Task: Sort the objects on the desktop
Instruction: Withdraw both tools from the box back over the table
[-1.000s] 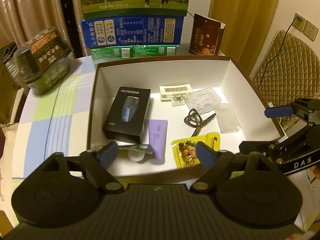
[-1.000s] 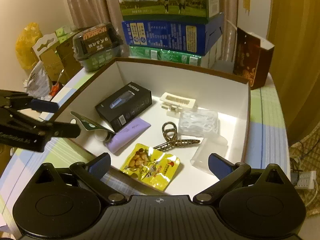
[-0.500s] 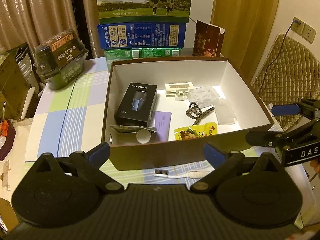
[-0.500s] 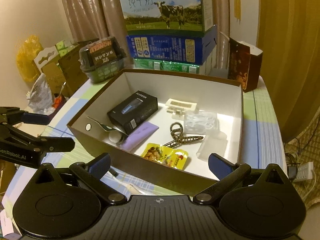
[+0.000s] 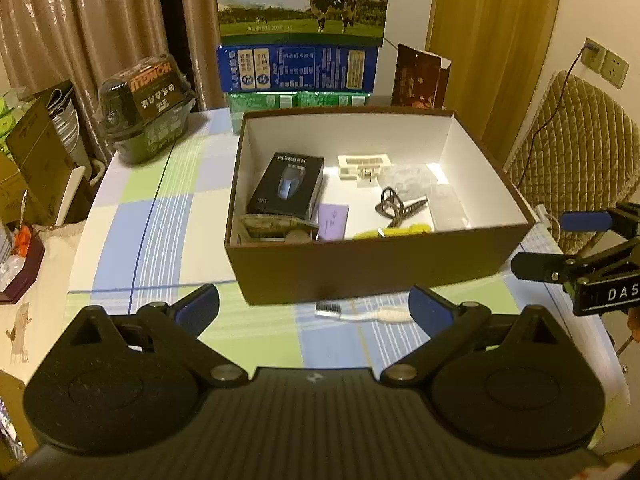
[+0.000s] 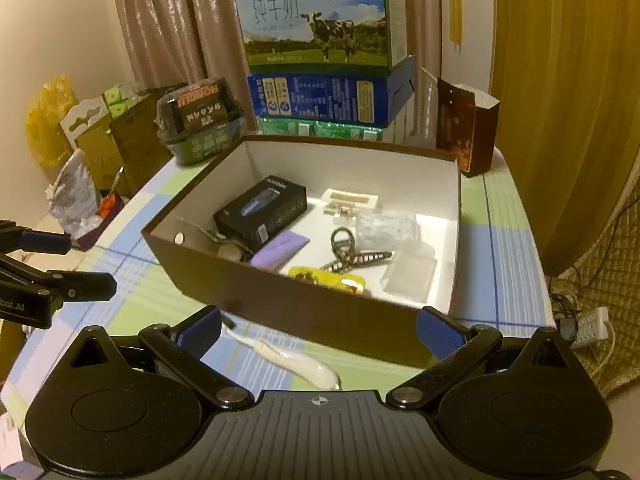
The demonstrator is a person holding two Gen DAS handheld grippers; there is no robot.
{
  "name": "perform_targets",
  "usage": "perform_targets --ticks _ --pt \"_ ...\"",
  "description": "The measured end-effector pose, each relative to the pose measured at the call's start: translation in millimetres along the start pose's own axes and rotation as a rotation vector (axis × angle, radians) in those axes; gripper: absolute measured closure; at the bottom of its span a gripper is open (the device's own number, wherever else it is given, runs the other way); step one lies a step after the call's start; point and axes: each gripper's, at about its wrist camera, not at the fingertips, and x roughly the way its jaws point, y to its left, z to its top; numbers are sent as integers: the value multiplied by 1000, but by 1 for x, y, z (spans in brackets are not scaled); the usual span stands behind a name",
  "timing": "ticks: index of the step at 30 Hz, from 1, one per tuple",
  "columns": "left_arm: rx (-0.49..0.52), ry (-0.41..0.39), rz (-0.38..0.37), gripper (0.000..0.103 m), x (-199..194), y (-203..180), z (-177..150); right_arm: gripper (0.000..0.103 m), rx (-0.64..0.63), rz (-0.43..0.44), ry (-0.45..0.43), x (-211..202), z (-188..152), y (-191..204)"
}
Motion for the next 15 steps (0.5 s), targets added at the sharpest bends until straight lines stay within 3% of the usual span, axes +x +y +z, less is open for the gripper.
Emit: perform_targets --ticks 15 --pt "-5 63 15 4 -11 -12 -46 2 -5 59 55 -9 -33 6"
